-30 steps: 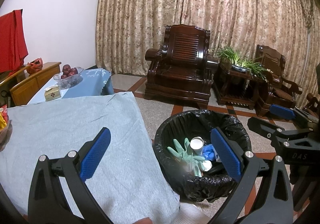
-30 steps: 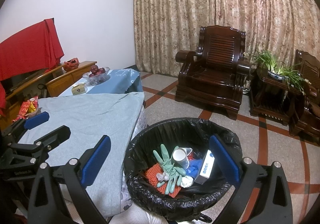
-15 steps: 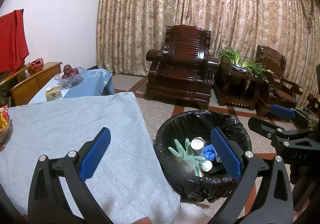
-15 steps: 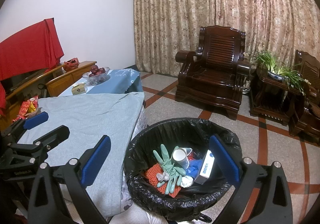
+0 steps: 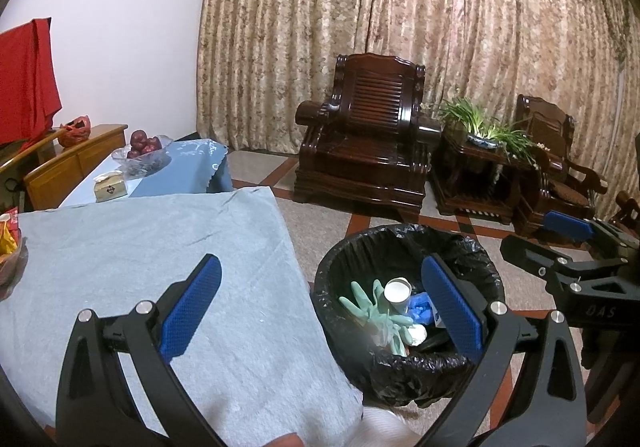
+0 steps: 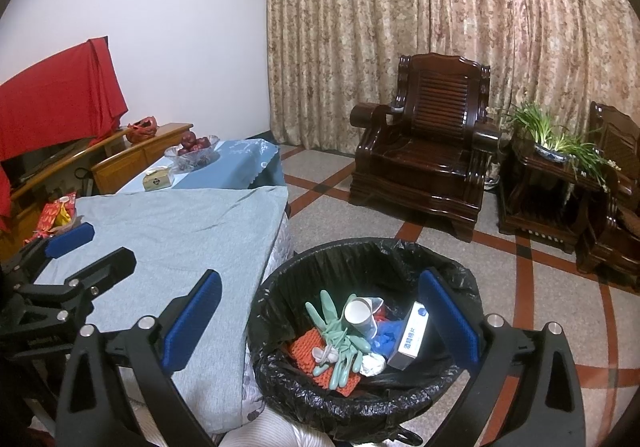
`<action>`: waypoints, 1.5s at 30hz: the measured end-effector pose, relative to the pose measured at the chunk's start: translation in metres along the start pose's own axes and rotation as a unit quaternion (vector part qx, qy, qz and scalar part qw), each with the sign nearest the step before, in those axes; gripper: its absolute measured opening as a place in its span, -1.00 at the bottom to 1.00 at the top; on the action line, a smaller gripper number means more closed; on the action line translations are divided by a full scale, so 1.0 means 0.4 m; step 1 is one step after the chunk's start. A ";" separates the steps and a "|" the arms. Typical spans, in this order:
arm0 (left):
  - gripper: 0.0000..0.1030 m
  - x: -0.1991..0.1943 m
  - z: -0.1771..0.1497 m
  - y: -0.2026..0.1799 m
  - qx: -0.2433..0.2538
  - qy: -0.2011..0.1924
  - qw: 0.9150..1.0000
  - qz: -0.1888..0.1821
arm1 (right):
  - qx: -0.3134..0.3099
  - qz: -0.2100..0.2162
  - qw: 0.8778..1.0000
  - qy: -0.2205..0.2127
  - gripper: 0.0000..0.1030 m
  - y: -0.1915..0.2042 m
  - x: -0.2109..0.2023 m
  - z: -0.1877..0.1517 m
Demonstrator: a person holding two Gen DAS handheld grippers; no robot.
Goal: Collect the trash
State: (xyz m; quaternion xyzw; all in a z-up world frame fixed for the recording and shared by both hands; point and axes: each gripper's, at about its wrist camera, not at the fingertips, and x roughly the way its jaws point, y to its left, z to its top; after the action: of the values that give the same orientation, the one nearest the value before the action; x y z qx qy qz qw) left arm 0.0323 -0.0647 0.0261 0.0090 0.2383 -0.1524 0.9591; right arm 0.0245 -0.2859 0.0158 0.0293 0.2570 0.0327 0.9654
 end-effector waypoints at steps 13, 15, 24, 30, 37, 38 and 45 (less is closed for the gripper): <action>0.89 -0.006 0.016 0.016 -0.003 -0.001 1.000 0.003 | -0.002 -0.001 1.000 -0.001 0.88 0.006 -0.005 0.011; 0.89 -0.005 0.017 0.016 -0.003 -0.001 1.000 0.002 | -0.002 -0.001 1.000 -0.001 0.88 0.008 -0.005 0.011; 0.89 -0.003 0.021 0.037 -0.008 0.003 1.000 0.014 | -0.004 0.001 1.000 0.002 0.88 0.019 0.005 0.020; 0.89 0.006 0.024 0.077 -0.020 0.009 0.999 0.037 | -0.014 0.013 1.000 0.009 0.88 0.043 0.032 0.028; 0.89 0.002 0.032 0.130 -0.031 0.010 0.997 0.064 | -0.032 0.033 0.999 0.007 0.88 0.092 0.069 0.055; 0.89 -0.001 0.033 0.140 -0.033 0.009 0.997 0.068 | -0.034 0.035 0.999 0.006 0.88 0.099 0.072 0.058; 0.89 -0.011 0.040 0.169 -0.036 0.007 0.996 0.079 | -0.042 0.043 0.998 0.006 0.88 0.129 0.082 0.066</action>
State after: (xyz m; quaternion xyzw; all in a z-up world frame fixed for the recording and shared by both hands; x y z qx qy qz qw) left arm 0.0559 -0.0004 0.0384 -0.0057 0.2492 -0.0678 0.9661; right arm 0.0633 -0.2330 0.0262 -0.0008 0.2592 0.0853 0.9620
